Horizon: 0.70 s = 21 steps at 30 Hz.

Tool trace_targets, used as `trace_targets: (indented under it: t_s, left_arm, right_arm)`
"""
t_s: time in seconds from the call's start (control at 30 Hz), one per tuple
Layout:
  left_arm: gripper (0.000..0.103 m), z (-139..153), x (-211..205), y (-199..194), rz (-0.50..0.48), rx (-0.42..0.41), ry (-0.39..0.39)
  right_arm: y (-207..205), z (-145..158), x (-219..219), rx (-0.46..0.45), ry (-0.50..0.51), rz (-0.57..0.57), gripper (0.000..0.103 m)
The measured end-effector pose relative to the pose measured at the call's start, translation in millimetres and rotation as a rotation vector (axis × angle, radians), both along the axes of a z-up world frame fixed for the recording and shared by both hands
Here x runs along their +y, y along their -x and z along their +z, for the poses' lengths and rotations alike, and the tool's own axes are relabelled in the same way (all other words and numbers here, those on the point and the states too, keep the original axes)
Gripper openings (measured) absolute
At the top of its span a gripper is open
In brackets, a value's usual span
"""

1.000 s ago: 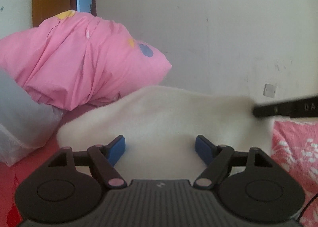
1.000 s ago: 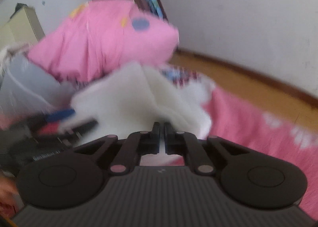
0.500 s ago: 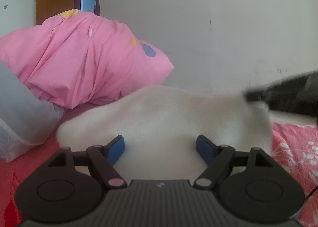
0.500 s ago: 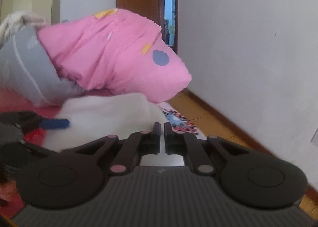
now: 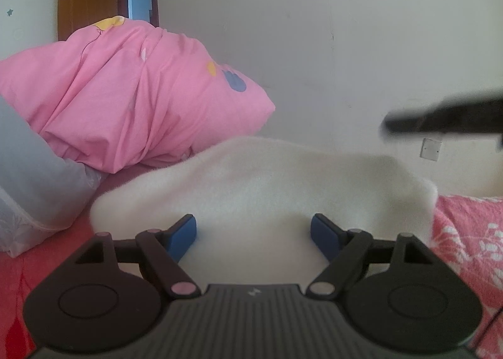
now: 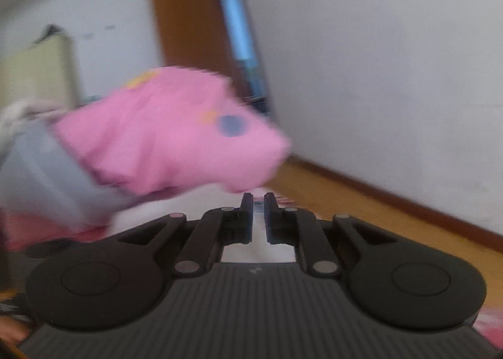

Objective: Fold clothes

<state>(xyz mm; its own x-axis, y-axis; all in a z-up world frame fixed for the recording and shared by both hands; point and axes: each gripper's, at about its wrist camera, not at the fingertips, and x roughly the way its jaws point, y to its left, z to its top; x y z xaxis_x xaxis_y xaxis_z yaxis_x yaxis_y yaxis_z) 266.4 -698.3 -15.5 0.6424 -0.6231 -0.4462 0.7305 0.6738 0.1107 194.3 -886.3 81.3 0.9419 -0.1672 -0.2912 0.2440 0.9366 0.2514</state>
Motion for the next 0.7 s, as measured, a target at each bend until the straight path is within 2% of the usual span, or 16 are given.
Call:
trace_targets:
  t_s: [0.03,0.1,0.13,0.17,0.2,0.27,0.33,0.43,0.5,0.63,0.7]
  left_arm:
    - [0.081,1.2,0.6,-0.6,-0.001,0.004,0.001]
    - [0.082,3.4,1.9,-1.9,-0.003,0.012,0.004]
    - [0.082,4.6,2.5,-2.5,-0.004,0.015,0.006]
    - [0.082,6.2,3.6,-3.0,-0.004,0.021,0.008]
    - [0.083,12.0,9.2,-2.8,0.003,0.037,0.016]
    - [0.083,23.4,20.2,-2.5,0.016,0.068,0.031]
    - [0.083,35.3,31.6,-1.6,0.029,0.098,0.045]
    - [0.083,62.2,56.5,14.9,0.037,0.090,0.018]
    - [0.084,81.1,76.7,27.4,0.043,0.104,0.012]
    - [0.089,114.8,122.2,56.2,0.054,0.152,0.019]
    - [0.089,124.2,144.5,72.7,0.059,0.161,0.021]
  right_arm:
    - [-11.1,-8.8,-0.2,0.045,0.004,0.001,0.006]
    - [-33.3,-35.9,-11.4,0.201,0.014,-0.103,0.008]
    - [-36.7,-49.4,-23.8,0.235,-0.020,-0.162,0.023]
    - [-28.6,-54.4,-36.6,0.231,-0.078,-0.240,0.038]
    - [-16.7,-55.2,-47.9,0.222,-0.138,-0.329,0.030]
    - [8.0,-47.4,-49.2,0.216,-0.087,-0.455,0.030]
    - [42.5,-30.6,-41.0,0.166,-0.071,-0.455,0.031]
    - [86.9,-0.7,-15.2,0.120,-0.062,-0.389,0.035]
    - [107.9,16.7,9.8,0.108,-0.054,-0.326,0.050]
    - [139.4,42.2,64.2,0.088,-0.070,-0.174,0.067]
    - [153.7,50.9,94.3,0.082,-0.063,-0.114,0.079]
